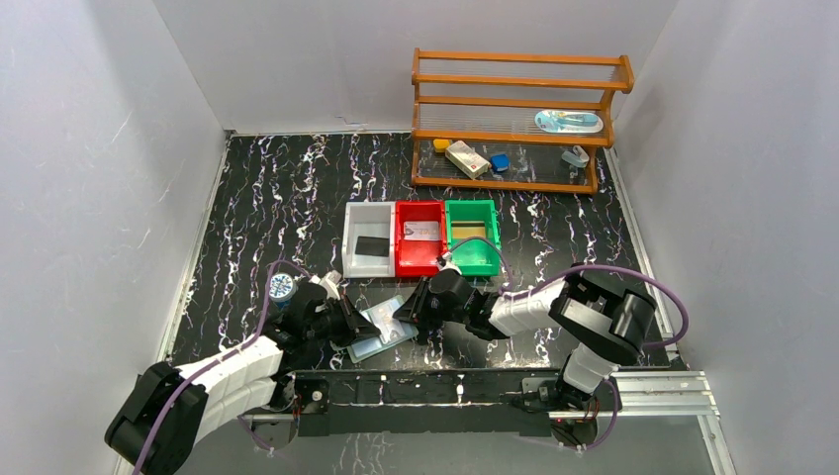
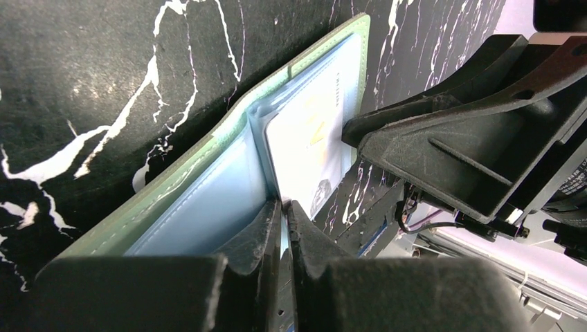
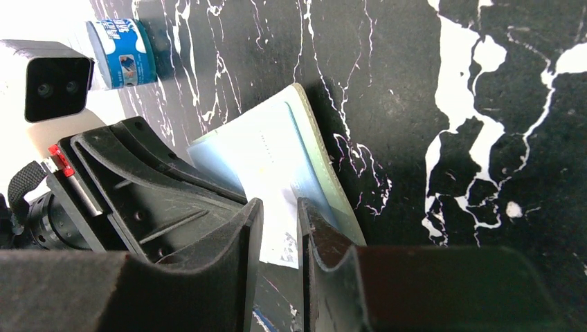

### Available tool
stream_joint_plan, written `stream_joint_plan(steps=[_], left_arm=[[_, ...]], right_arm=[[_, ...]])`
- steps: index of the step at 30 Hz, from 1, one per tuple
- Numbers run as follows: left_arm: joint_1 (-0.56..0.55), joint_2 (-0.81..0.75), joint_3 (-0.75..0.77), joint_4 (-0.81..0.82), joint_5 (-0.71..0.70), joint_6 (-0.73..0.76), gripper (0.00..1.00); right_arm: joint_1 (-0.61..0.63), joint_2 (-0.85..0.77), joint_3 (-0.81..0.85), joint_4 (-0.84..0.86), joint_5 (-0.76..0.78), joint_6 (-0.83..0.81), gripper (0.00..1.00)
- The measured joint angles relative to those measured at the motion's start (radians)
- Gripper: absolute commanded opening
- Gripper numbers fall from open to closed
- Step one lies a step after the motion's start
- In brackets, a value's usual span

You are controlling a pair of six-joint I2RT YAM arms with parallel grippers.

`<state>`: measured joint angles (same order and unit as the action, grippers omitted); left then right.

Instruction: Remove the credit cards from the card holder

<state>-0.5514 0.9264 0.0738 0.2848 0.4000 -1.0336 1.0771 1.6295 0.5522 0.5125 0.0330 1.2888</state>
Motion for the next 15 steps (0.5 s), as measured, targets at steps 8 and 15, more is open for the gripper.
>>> stream_joint_plan(steps=[8, 15], left_arm=[[0.0, 0.006, 0.0, 0.018, 0.002, 0.0, 0.16], [0.0, 0.007, 0.0, 0.022, 0.004, 0.0, 0.13]], right_arm=[[-0.005, 0.013, -0.026, 0.065, -0.003, 0.018, 0.31], [-0.006, 0.015, -0.04, 0.094, -0.002, 0.032, 0.3]])
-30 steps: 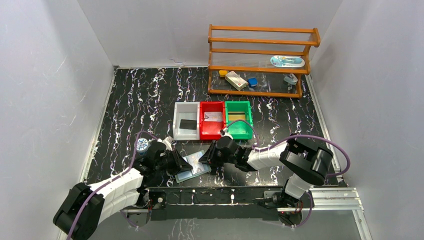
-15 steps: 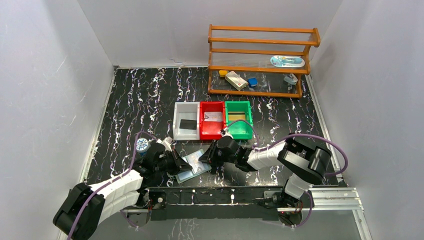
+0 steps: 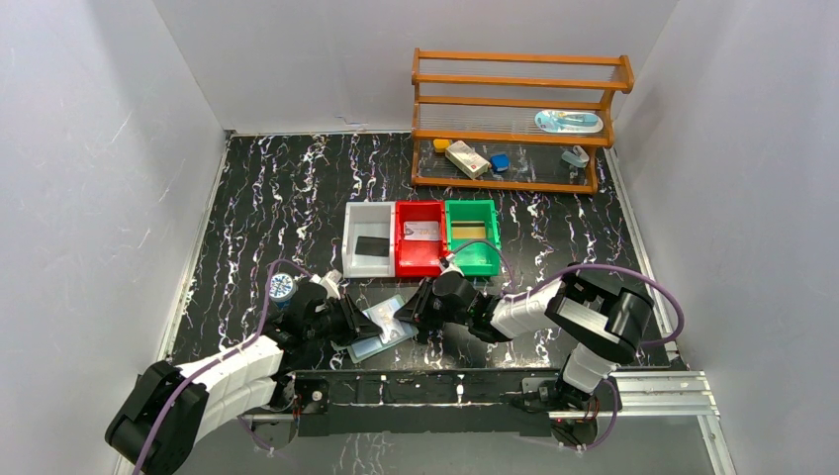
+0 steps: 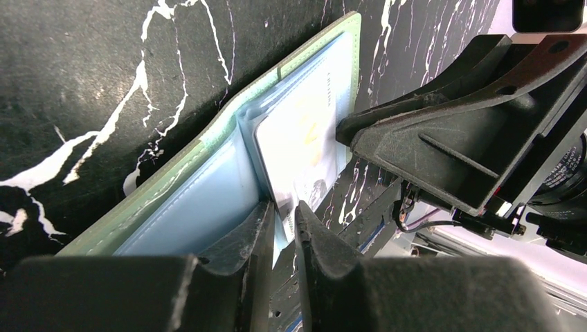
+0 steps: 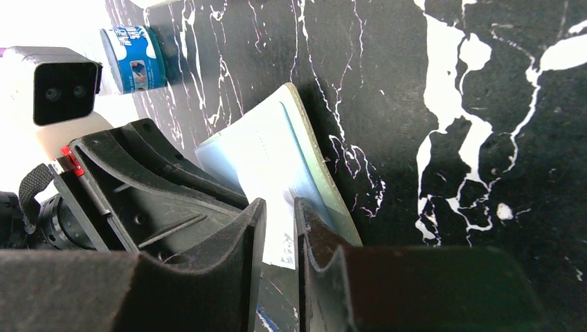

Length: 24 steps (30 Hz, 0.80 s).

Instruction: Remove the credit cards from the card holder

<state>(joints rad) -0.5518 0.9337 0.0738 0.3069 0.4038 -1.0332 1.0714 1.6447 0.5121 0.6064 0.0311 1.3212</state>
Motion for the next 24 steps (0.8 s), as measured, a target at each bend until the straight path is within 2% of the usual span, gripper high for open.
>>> stream_joint_plan(steps=[6, 12, 15, 24], left_arm=[[0.0, 0.001, 0.0, -0.003, -0.006, 0.0, 0.12], [0.0, 0.002, 0.002, -0.002, -0.012, -0.008, 0.2], [0.0, 0.008, 0.008, -0.004, -0.011, -0.013, 0.2], [0.0, -0.016, 0.051, -0.105, -0.058, 0.002, 0.13]], right_arm=[[0.0, 0.0, -0.005, 0.006, 0.0, 0.007, 0.3], [0.0, 0.006, -0.011, 0.027, -0.001, 0.011, 0.29], [0.0, 0.007, -0.012, 0.029, -0.001, 0.011, 0.29], [0.007, 0.002, -0.019, 0.024, -0.006, 0.023, 0.29]])
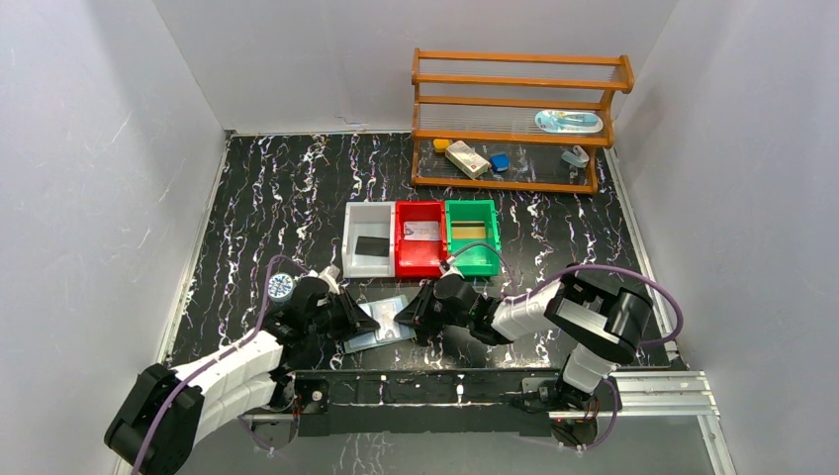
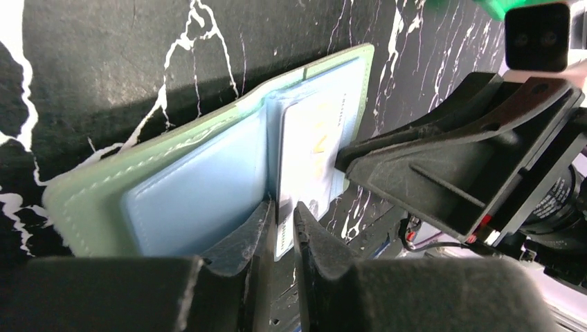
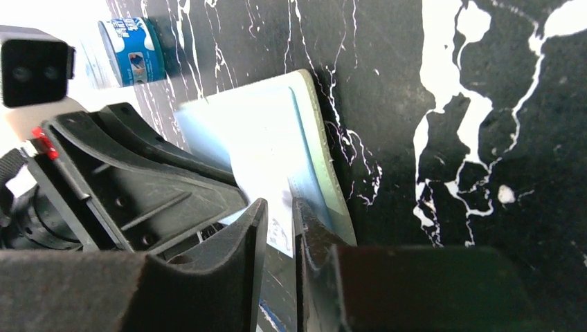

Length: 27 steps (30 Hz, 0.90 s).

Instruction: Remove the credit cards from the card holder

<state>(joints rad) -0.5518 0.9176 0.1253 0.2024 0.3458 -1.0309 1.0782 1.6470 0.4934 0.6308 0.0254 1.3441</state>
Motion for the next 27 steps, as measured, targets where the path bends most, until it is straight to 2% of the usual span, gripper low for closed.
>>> stream_joint_plan(steps=[5, 11, 16, 17, 19, 27], left_arm=[[0.001, 0.027, 0.082, -0.079, -0.018, 0.069, 0.13], [0.014, 0.127, 0.119, -0.038, -0.015, 0.113, 0.1], [0.019, 0.18, 0.119, -0.006, -0.003, 0.141, 0.05], [0.021, 0.183, 0.12, -0.003, 0.002, 0.151, 0.0], [0.023, 0.192, 0.127, -0.002, 0.013, 0.175, 0.0], [0.024, 0.186, 0.201, -0.079, 0.055, 0.284, 0.0]], right_arm=[[0.008, -0.008, -0.009, -0.007, -0.006, 0.012, 0.29], [0.011, -0.011, -0.019, -0.002, -0.025, 0.017, 0.29], [0.015, -0.011, -0.021, 0.0, -0.032, 0.019, 0.3], [0.015, -0.011, -0.023, 0.002, -0.033, 0.02, 0.3], [0.015, -0.011, -0.027, 0.008, -0.034, 0.023, 0.31], [0.019, -0.032, -0.026, -0.021, -0.04, 0.019, 0.4]])
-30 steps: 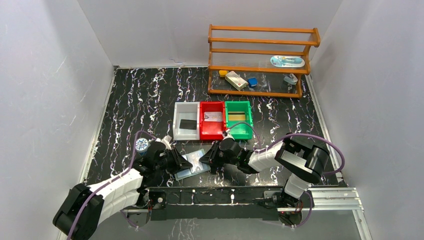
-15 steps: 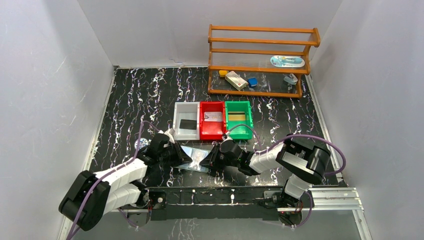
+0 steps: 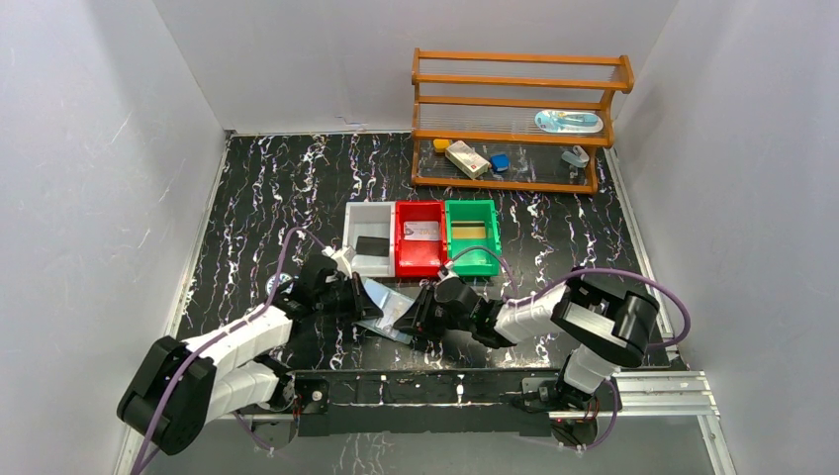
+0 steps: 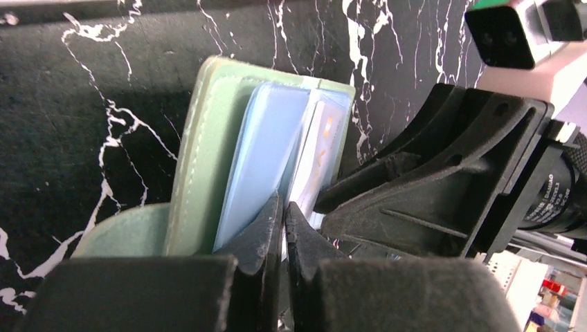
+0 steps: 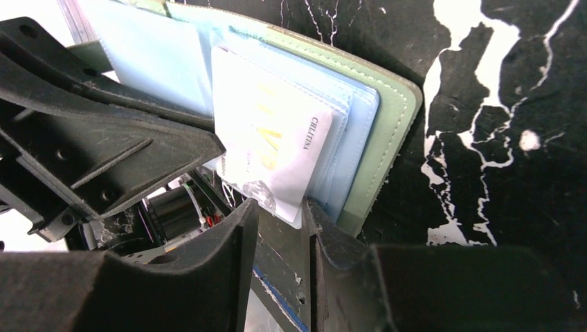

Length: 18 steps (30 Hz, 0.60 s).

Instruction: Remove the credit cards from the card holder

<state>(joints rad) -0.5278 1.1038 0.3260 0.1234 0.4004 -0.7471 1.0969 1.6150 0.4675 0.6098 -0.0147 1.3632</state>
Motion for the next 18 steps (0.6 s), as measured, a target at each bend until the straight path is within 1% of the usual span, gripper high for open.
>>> stream_joint_plan(steps=[8, 11, 16, 18], left_arm=[[-0.013, -0.067, 0.0, -0.058, 0.004, 0.01, 0.0], [-0.014, -0.076, -0.002, -0.061, 0.005, 0.006, 0.0], [-0.014, -0.103, -0.006, -0.087, 0.0, 0.002, 0.0], [-0.014, -0.115, -0.006, -0.1, -0.006, 0.0, 0.0]], right_arm=[[0.004, -0.027, 0.048, -0.121, 0.011, -0.024, 0.43], [0.004, -0.03, 0.083, -0.191, 0.017, -0.04, 0.39], [0.005, -0.018, 0.186, -0.374, 0.046, -0.1, 0.3], [0.006, -0.012, 0.209, -0.414, 0.055, -0.115, 0.26]])
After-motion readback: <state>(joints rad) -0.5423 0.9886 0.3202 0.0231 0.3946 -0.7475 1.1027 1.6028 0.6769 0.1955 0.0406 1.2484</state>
